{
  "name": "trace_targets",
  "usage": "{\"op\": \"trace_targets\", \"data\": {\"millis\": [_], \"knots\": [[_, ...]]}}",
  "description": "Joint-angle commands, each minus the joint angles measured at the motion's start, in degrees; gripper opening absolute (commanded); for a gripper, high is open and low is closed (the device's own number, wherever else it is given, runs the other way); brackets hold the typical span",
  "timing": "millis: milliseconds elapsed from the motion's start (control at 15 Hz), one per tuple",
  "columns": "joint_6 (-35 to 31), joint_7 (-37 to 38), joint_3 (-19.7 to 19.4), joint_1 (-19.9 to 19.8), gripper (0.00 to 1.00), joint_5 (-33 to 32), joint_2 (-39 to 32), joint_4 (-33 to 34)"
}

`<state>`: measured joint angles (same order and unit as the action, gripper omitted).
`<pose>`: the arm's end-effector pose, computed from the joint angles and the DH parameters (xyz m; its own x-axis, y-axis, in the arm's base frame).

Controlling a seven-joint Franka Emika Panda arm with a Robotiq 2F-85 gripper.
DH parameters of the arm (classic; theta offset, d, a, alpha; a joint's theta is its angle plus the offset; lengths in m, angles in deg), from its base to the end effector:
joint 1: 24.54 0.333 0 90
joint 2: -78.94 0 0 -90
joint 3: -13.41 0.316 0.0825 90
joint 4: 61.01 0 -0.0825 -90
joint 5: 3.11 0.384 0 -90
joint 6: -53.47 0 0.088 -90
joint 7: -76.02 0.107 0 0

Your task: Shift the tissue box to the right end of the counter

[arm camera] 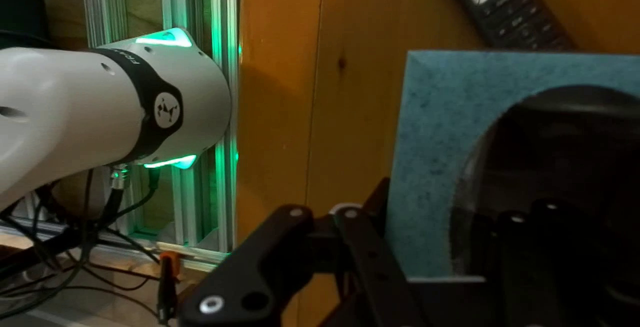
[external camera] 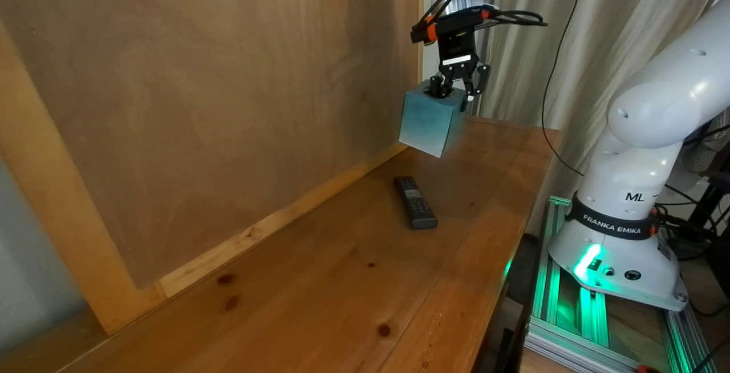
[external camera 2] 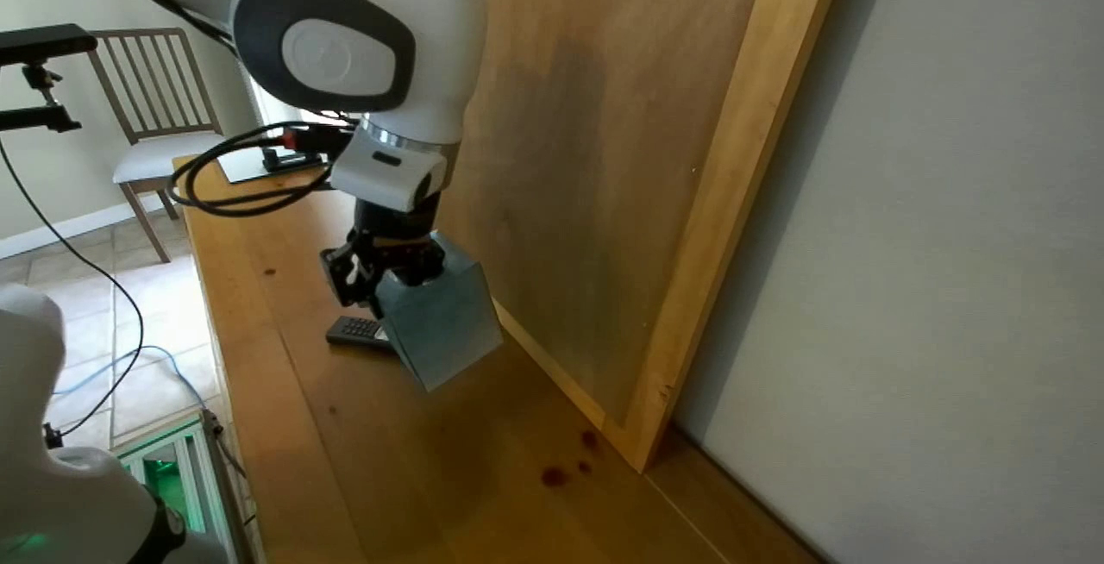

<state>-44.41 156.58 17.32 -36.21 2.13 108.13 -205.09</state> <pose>0.3521 -0.0390 0.4339 -0.0244 -0.9950 -0.0971 -0.9596 -0.0040 0.2813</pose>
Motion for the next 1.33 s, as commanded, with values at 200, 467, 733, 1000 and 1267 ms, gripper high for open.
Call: {"op": "trace_targets", "data": {"millis": [200,467,733,1000,1267], "knots": [[0.8,2.8,-3.9,-2.3,0.0,-1.0,-0.8,-0.9],[0.8,3.4,-4.0,-2.4,0.0,-1.0,-1.1,-1.1],[1.9,3.5,-5.5,-3.5,0.0,-0.8,-4.3,2.6],[4.0,3.4,-9.5,-5.0,0.0,0.2,-9.4,9.5],[5.1,4.5,-13.0,-6.1,0.0,0.2,-15.8,16.4]]}}
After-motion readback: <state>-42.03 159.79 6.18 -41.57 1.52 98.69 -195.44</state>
